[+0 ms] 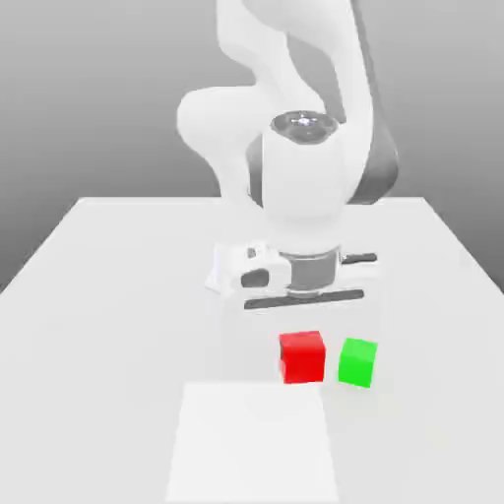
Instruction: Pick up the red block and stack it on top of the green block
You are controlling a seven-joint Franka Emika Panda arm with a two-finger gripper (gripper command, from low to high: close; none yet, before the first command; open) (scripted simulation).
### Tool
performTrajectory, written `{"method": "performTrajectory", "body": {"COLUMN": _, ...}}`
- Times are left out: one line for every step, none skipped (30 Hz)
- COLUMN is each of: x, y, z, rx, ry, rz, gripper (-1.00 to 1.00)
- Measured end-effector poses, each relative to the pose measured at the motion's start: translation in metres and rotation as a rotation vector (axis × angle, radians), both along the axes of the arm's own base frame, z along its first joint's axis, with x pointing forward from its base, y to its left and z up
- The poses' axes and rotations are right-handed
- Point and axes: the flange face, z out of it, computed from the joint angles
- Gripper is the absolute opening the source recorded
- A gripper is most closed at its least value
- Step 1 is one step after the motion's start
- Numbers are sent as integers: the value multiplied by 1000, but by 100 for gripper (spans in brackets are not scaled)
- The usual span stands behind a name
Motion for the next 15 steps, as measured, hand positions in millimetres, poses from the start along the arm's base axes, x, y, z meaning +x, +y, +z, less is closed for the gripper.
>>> {"method": "performTrajectory", "body": {"x": -14, "y": 15, "z": 2, "rx": -4, "ry": -1, "rz": 58, "gripper": -100}}
{"method": "performTrajectory", "body": {"x": -28, "y": 28, "z": 4, "rx": -9, "ry": -2, "rz": 117, "gripper": -100}}
{"method": "performTrajectory", "body": {"x": -43, "y": 40, "z": 5, "rx": -16, "ry": -5, "rz": 174, "gripper": -100}}
{"method": "performTrajectory", "body": {"x": -56, "y": 49, "z": 5, "rx": -24, "ry": -7, "rz": 225, "gripper": -100}}
{"method": "performTrajectory", "body": {"x": -62, "y": 53, "z": 1, "rx": -30, "ry": -8, "rz": 250, "gripper": -100}}
{"method": "performTrajectory", "body": {"x": -64, "y": 55, "z": -4, "rx": -35, "ry": -10, "rz": 262, "gripper": -100}}
{"method": "performTrajectory", "body": {"x": -65, "y": 56, "z": -11, "rx": -38, "ry": -11, "rz": 268, "gripper": -100}}
{"method": "performTrajectory", "body": {"x": -65, "y": 57, "z": -18, "rx": -40, "ry": -11, "rz": 271, "gripper": -100}}
{"method": "performTrajectory", "body": {"x": -65, "y": 57, "z": -25, "rx": -41, "ry": -12, "rz": 272, "gripper": -100}}
{"method": "performTrajectory", "body": {"x": -66, "y": 57, "z": -32, "rx": -42, "ry": -12, "rz": 273, "gripper": -100}}
{"method": "performTrajectory", "body": {"x": -66, "y": 57, "z": -40, "rx": -41, "ry": -12, "rz": 274, "gripper": -100}}
{"method": "performTrajectory", "body": {"x": -67, "y": 57, "z": -47, "rx": -39, "ry": -11, "rz": 275, "gripper": -100}}
{"method": "performTrajectory", "body": {"x": -68, "y": 57, "z": -55, "rx": -37, "ry": -11, "rz": 274, "gripper": -100}}
{"method": "performTrajectory", "body": {"x": -68, "y": 57, "z": -60, "rx": -35, "ry": -10, "rz": 274, "gripper": 100}}
{"method": "performTrajectory", "body": {"x": -69, "y": 57, "z": -60, "rx": -35, "ry": -10, "rz": 276, "gripper": 100}}
